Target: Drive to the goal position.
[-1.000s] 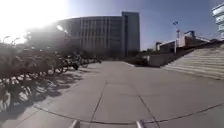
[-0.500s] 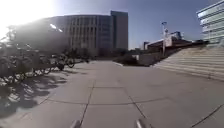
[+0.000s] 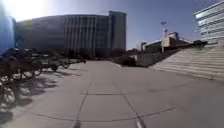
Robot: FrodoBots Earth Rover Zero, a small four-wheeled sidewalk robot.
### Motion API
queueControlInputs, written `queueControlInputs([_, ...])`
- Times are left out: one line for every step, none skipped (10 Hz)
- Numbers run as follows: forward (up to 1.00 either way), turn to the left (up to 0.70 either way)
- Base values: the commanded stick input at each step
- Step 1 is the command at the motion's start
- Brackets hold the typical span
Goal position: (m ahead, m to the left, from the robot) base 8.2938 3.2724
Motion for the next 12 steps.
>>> queueControlInputs([0.70, 0.00])
queueControlInputs([0.70, 0.00])
queueControlInputs([0.70, -0.14])
queueControlInputs([0.70, -0.35])
queueControlInputs([0.70, -0.35])
queueControlInputs([0.70, -0.35])
queueControlInputs([0.70, 0.00])
queueControlInputs([0.70, 0.00])
queueControlInputs([0.70, 0.00])
queueControlInputs([0.70, 0.00])
queueControlInputs([0.70, 0.00])
queueControlInputs([0.70, 0.00])
